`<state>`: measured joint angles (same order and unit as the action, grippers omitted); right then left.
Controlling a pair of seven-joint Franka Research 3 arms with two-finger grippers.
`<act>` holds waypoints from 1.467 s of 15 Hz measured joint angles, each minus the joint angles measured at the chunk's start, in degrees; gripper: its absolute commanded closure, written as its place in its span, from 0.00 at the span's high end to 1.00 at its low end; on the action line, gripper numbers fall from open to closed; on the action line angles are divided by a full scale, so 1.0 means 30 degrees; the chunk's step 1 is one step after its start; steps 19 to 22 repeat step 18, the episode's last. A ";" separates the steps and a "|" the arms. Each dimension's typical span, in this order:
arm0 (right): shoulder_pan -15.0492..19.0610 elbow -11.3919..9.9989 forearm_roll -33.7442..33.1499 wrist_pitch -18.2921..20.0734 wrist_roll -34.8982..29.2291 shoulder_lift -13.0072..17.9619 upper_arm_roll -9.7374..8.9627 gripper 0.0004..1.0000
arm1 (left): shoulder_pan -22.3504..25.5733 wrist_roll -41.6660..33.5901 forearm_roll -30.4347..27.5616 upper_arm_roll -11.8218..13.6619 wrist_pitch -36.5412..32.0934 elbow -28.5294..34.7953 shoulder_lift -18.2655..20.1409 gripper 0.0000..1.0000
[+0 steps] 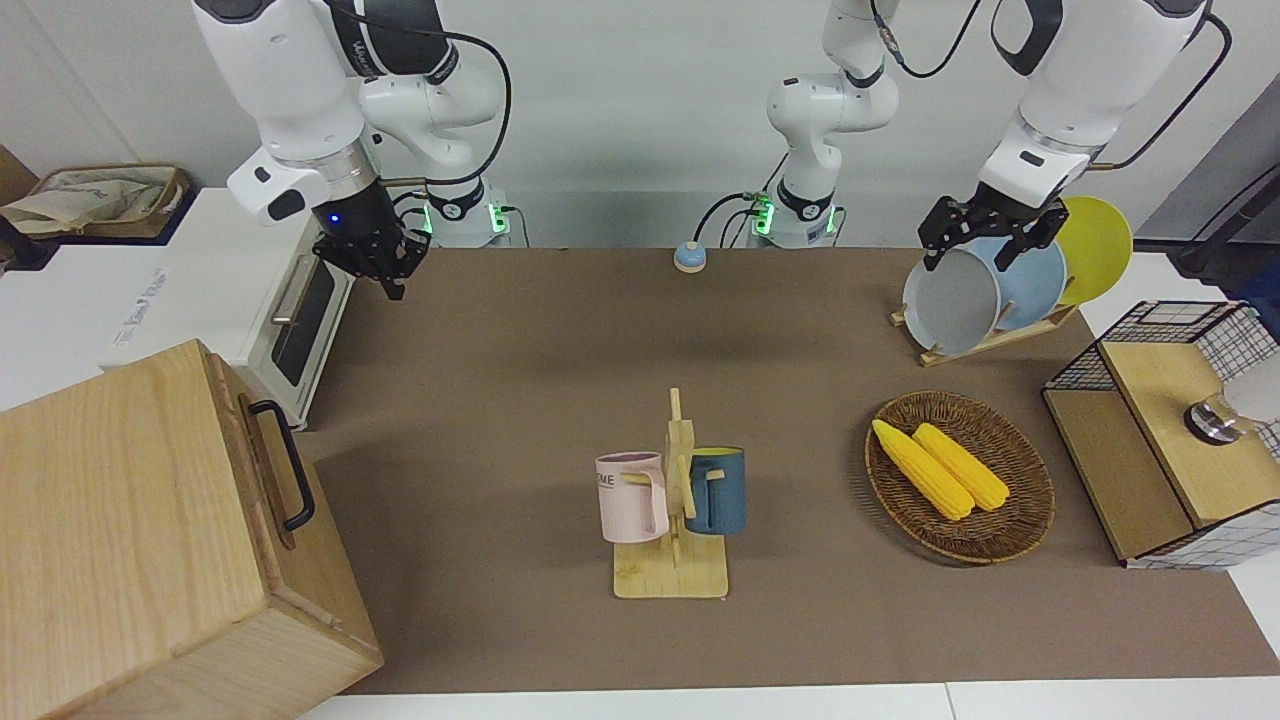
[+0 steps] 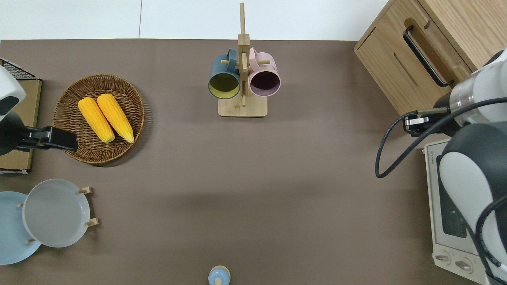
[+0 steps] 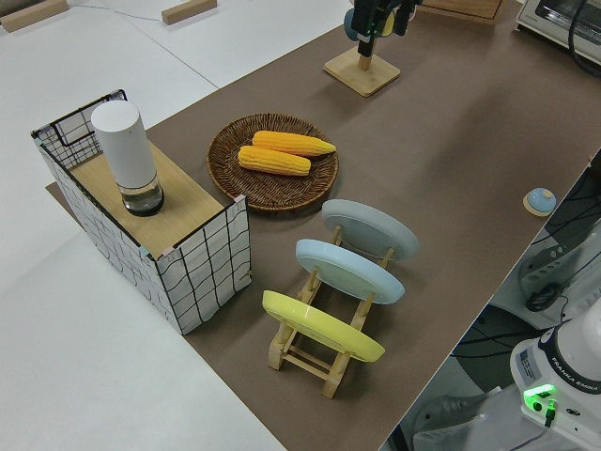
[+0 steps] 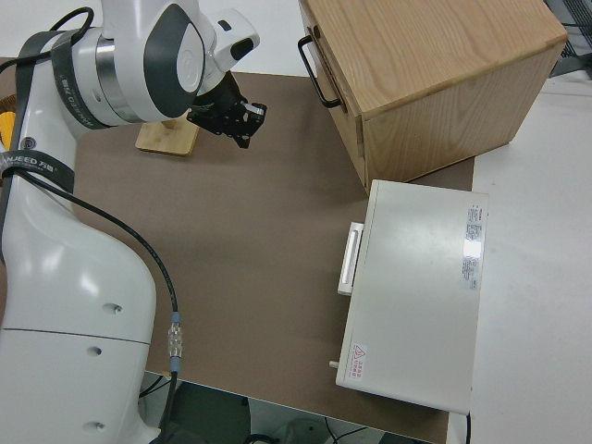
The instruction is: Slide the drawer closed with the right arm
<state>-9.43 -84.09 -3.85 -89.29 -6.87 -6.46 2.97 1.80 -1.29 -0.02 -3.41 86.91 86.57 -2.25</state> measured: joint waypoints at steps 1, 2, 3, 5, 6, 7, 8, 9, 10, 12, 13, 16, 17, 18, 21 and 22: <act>-0.0041 0.0001 -0.0017 0.0000 0.0001 0.0001 -0.0063 0.46 | 0.0000 0.0000 0.0000 0.0000 0.0000 0.0000 0.0000 0.99; -0.0085 0.0001 -0.0018 0.0000 0.0000 0.0000 -0.0096 0.72 | 0.0000 0.0000 0.0000 0.0000 0.0000 0.0000 0.0000 0.99; -0.0129 0.0001 -0.0018 0.0000 -0.0013 0.0000 -0.0107 0.98 | 0.0000 0.0000 0.0000 0.0000 0.0000 0.0000 0.0000 0.99; -0.0398 0.0046 -0.0018 -0.0004 -0.0330 0.0001 -0.0113 0.98 | 0.0000 0.0000 0.0000 0.0000 0.0000 0.0000 0.0000 0.99; -0.0480 0.0091 -0.0018 -0.0004 -0.0424 0.0001 -0.0113 0.98 | 0.0000 0.0000 0.0000 0.0000 0.0000 0.0000 0.0000 0.99; -0.0533 0.0131 -0.0018 -0.0004 -0.0468 0.0001 -0.0120 0.98 | 0.0000 0.0000 0.0000 0.0000 0.0000 0.0000 0.0000 0.99; -0.0557 0.0167 -0.0006 -0.0004 -0.0491 0.0002 -0.0124 0.99 | 0.0000 0.0000 0.0000 0.0000 0.0000 0.0000 0.0000 0.99; -0.0557 0.0194 0.0083 -0.0004 -0.0499 0.0001 -0.0123 0.99 | 0.0000 0.0000 0.0000 0.0000 0.0000 0.0000 0.0000 0.99; -0.0556 0.0223 0.0206 -0.0004 -0.0510 0.0002 -0.0112 0.99 | 0.0000 0.0000 0.0000 0.0000 0.0000 0.0000 0.0000 0.99; -0.0531 0.0312 0.0511 -0.0004 -0.0518 0.0002 -0.0071 0.99 | 0.0000 0.0000 0.0000 0.0000 0.0000 0.0000 0.0000 0.99; -0.0517 0.0371 0.0546 0.0013 -0.0519 0.0006 -0.0055 0.99 | 0.0000 0.0000 0.0000 0.0000 0.0000 0.0000 0.0000 0.99; -0.0490 0.0415 0.0546 0.0287 -0.0518 0.0008 -0.0038 0.99 | 0.0000 0.0000 0.0000 0.0000 0.0000 0.0000 0.0000 0.99; -0.0495 0.0416 0.0546 0.0324 -0.0517 0.0008 -0.0050 0.99 | 0.0000 0.0000 0.0000 0.0000 0.0000 0.0000 0.0000 0.99; -0.0509 0.0416 0.0546 0.0346 -0.0517 0.0008 -0.0064 0.99 | 0.0000 0.0000 0.0000 0.0000 0.0000 0.0000 0.0000 0.99; -0.0509 0.0416 0.0546 0.0346 -0.0517 0.0008 -0.0064 0.99 | 0.0000 0.0000 0.0000 0.0000 0.0000 0.0000 0.0000 0.99; -0.0509 0.0416 0.0546 0.0346 -0.0517 0.0008 -0.0064 0.99 | 0.0000 0.0000 0.0000 0.0000 0.0000 0.0000 0.0000 0.99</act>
